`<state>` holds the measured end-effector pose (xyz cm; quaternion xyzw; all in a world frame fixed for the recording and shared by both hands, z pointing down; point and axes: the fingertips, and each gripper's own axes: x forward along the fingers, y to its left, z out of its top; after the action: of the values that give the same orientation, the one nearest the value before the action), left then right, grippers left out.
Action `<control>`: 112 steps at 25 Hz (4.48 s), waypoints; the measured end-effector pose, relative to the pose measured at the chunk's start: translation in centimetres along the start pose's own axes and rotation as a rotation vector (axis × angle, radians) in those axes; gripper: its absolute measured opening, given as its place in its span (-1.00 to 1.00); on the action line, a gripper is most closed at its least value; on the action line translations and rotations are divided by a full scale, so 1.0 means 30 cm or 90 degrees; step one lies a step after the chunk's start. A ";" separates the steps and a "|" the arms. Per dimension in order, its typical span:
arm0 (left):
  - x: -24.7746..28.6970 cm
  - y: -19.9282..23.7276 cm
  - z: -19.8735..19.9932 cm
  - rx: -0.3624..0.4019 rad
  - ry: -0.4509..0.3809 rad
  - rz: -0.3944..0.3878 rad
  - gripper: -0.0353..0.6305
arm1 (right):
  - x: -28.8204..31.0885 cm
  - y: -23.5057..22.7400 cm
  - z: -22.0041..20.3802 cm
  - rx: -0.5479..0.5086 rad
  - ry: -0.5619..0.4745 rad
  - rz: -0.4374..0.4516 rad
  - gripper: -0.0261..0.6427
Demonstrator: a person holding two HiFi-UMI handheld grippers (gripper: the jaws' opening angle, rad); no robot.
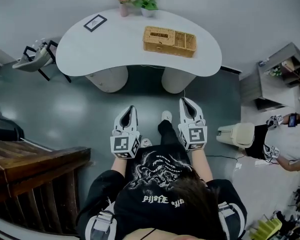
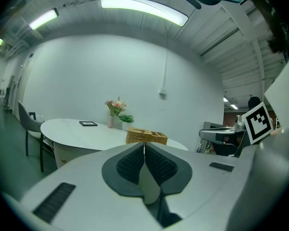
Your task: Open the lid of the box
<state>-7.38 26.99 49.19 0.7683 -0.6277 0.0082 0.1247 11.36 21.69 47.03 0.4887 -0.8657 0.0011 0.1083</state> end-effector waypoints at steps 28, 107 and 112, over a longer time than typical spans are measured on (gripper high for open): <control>0.698 -0.033 0.119 0.003 0.017 0.114 -0.82 | 0.670 -0.377 0.070 -0.023 -0.002 0.204 -0.84; 1.456 0.571 0.158 0.014 0.099 -0.022 -0.82 | 1.306 -0.232 -0.086 -0.212 0.394 0.460 -0.82; 1.462 0.555 0.164 0.017 0.095 -0.032 -0.82 | 1.308 -0.238 -0.072 -0.250 0.395 0.469 -0.82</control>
<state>-14.90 -19.24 54.86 0.7829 -0.5967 0.0709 0.1610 -1.76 -15.00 55.79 0.0985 -0.8913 0.0217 0.4421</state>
